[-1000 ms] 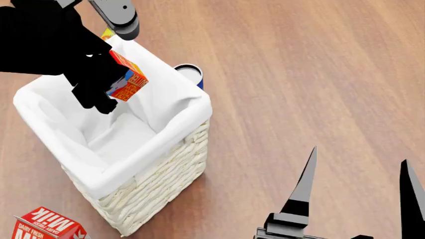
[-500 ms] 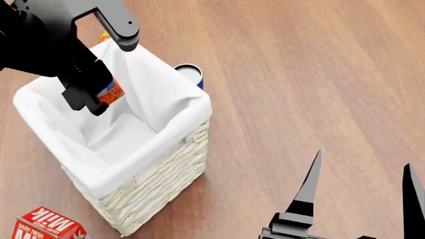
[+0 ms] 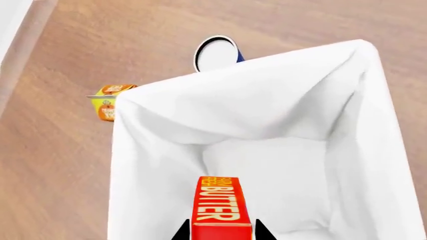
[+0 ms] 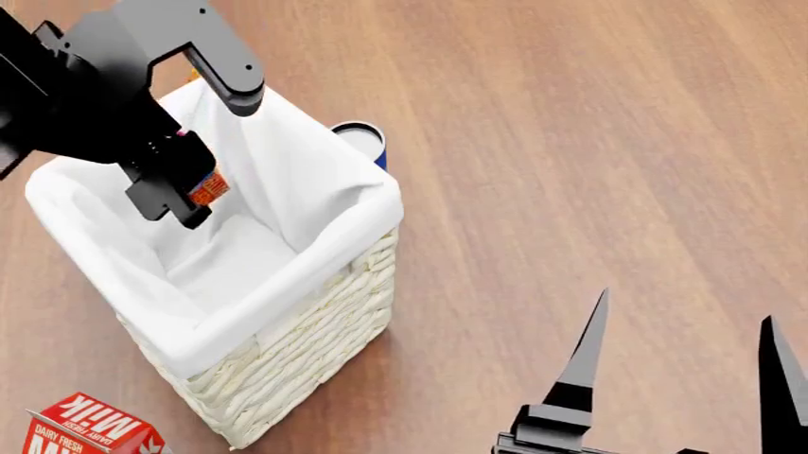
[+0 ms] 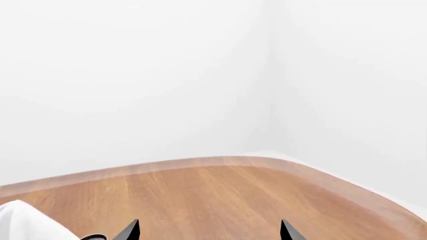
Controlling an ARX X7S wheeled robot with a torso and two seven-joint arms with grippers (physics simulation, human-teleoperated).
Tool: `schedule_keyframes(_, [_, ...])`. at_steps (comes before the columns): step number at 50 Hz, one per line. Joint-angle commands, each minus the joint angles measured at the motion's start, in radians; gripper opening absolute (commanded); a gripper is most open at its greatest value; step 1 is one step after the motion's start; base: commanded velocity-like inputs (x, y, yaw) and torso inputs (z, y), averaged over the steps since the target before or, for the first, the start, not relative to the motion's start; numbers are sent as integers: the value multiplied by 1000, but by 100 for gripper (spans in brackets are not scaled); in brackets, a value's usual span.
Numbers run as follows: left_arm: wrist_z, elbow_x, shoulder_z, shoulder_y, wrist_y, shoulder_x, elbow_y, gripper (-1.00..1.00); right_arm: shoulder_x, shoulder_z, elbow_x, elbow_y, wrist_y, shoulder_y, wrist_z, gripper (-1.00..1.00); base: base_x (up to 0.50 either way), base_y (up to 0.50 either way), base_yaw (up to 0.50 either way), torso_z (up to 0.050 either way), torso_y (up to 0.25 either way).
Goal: Pick up the butter and put it in the basket.
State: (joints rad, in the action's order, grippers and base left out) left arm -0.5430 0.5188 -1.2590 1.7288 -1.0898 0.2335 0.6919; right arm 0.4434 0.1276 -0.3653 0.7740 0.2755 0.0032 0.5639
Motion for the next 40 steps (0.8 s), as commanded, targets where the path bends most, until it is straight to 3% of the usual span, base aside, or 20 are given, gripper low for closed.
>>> schedule_keyframes(1, [18, -33, 4, -18, 52, -25, 60, -100, 2, 3, 1, -7, -1, 0, 3, 100, 0, 0, 0, 0, 0])
schedule_keyframes(40, [-15, -100, -39, -89, 258, -152, 370, -100, 15, -1, 16, -12, -25, -8, 11, 100, 0, 0, 0, 0, 1])
